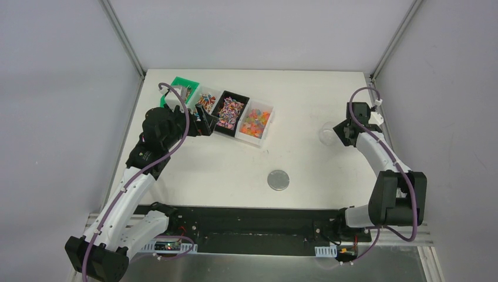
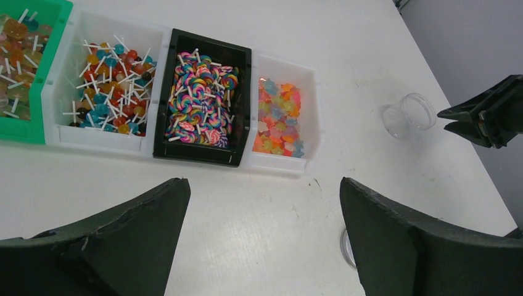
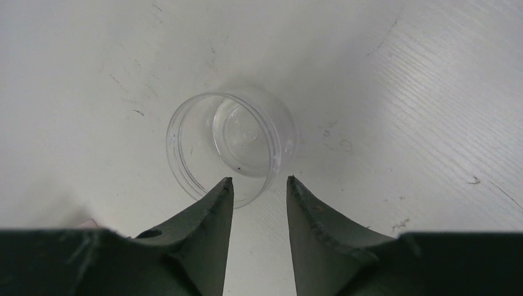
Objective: Pack the candies
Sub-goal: Pick up the packing bottle from the center of the board.
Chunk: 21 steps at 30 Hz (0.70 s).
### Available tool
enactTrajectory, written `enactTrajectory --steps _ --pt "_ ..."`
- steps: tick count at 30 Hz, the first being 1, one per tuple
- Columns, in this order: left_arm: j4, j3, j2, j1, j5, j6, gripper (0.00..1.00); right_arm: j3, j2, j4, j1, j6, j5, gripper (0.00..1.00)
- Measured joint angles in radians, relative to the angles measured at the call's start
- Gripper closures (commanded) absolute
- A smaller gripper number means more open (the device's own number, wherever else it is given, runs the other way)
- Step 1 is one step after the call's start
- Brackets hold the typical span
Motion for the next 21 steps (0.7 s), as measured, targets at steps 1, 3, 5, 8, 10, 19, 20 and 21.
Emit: enactTrajectory --steps 1,3,5,8,10,19,20,21 --pt "0.000 0.000 0.000 0.000 0.000 0.000 0.04 -0.003 0.007 0.013 -0.001 0.000 -0.008 0.62" --pt "0.000 0.000 0.000 0.000 0.000 0.000 0.04 -0.011 0.023 0.035 -0.002 0.000 -0.022 0.63" --pt "0.000 0.000 0.000 0.000 0.000 0.000 0.04 -0.025 0.035 0.059 -0.002 0.000 -0.041 0.64" --pt "0.000 0.000 0.000 0.000 0.000 0.000 0.04 -0.050 0.046 0.089 -0.002 0.000 -0.064 0.65" --pt "0.000 0.000 -0.001 0.000 0.000 0.000 0.04 -0.058 0.055 0.098 -0.002 0.000 -0.071 0.66" --pt "0.000 0.000 -0.003 0.000 0.000 0.000 0.04 -0.060 0.071 0.121 -0.002 -0.004 -0.082 0.80" --pt "0.000 0.000 -0.003 0.000 0.000 0.000 0.04 -0.060 0.072 0.121 -0.002 -0.005 -0.085 0.81" --pt "0.000 0.000 -0.003 0.000 0.000 0.000 0.04 -0.060 0.075 0.123 -0.002 -0.007 -0.087 0.83"
